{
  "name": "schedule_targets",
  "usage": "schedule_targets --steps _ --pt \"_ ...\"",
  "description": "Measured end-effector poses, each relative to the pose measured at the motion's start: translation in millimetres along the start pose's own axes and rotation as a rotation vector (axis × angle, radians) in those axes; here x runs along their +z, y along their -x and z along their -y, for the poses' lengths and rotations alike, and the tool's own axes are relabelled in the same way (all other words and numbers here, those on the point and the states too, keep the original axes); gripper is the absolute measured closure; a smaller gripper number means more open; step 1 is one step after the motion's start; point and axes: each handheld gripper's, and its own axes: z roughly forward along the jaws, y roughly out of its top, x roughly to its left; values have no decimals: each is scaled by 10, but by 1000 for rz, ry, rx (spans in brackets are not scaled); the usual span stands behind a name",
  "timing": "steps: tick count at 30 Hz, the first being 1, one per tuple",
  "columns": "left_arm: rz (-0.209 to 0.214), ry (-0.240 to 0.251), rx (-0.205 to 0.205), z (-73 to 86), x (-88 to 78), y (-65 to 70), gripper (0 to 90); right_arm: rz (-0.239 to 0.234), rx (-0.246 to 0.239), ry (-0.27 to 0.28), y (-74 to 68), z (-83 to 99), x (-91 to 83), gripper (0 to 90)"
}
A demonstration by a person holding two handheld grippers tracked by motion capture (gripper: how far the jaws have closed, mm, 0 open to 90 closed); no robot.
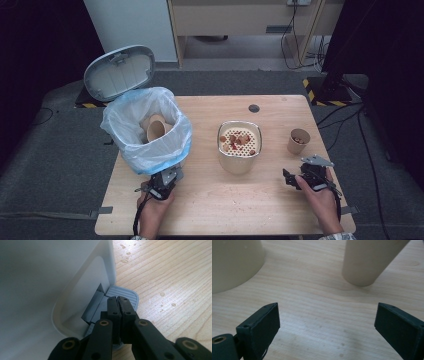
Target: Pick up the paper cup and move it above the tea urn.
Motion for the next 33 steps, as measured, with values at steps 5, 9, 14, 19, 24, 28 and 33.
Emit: schedule_targets --steps 5,9,14,19,24,28,33 --pt "1 1 0 1 0 -1 876 36 34 29 110 -70 -50 86" --pt "-1 0 1 1 0 1 875 38 37 29 171 -132 -44 88" --pt "1 3 -2 3 0 -2 876 46 42 23 274 -243 -8 96" --pt "1 2 -2 1 1 -3 876 45 44 38 383 -409 101 121" --pt "3 2 -2 1 2 -5 876 34 81 51 473 -485 263 142" --pt "4 2 -3 1 2 -7 876 31 75 63 500 -520 340 165" --pt "5 2 -4 1 2 -9 876 10 100 84 528 -505 486 183"
